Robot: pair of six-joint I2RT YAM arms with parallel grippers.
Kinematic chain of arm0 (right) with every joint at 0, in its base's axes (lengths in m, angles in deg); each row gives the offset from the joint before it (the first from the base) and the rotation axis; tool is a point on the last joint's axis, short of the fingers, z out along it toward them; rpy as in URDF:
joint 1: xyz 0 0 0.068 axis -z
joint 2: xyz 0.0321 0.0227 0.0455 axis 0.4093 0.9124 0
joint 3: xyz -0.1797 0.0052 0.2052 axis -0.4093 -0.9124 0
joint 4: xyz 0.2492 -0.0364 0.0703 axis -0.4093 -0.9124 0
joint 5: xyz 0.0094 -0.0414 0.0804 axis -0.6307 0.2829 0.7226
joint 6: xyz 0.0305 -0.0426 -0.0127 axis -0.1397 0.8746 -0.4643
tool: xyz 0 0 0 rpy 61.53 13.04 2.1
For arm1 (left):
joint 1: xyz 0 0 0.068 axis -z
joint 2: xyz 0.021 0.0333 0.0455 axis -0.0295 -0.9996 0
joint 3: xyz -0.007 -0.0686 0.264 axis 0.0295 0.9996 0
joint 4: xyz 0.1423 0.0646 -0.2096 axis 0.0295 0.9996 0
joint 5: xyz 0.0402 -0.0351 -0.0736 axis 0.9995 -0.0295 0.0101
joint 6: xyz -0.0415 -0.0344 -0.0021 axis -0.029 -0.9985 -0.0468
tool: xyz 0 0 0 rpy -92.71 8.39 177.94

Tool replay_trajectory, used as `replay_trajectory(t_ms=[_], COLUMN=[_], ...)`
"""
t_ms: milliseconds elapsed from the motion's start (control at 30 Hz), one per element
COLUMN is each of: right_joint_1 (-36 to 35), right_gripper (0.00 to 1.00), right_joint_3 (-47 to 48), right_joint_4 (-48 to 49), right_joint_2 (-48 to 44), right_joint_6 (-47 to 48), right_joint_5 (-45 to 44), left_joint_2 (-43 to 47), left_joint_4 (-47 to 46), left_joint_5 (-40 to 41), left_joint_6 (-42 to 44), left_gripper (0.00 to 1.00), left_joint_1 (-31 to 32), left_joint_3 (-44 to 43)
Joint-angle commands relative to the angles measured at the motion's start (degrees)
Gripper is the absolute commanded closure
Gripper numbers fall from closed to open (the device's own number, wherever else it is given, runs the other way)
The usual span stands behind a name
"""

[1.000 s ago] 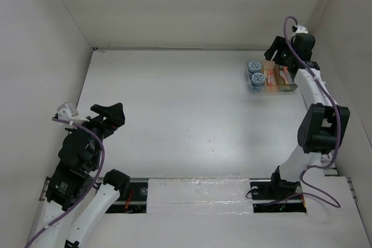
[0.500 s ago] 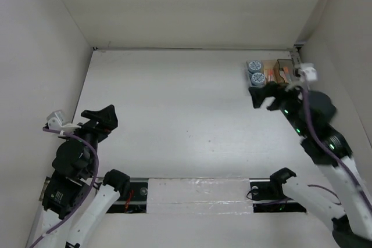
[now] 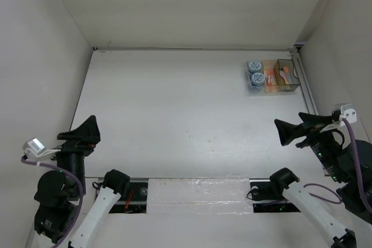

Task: Sort the stationery into containers
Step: Reset both arms

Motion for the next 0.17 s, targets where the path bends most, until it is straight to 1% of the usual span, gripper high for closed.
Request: replay_trajectory(t_ms=[0,133], right_joint_1=[-0.5,-0.5], right_gripper=[0.00,0.00], right_joint_3=[1.0,1.0], right_joint_4=[0.2,0.2], right_joint_2=[-0.5,3.3], right_joint_6=[2.7,3.4], right_joint_5=[1.0,1.0], left_joint_2=[1.7,-1.1], left_joint_4=[-0.5,0.1], left_joint_5=[2.6,2.6], left_joint_6=[-1.1,-1.7], left_gripper=[0.00,0.00], left_joint_1=[0.1,0.1], left_joint_3=[-0.2,-0.2])
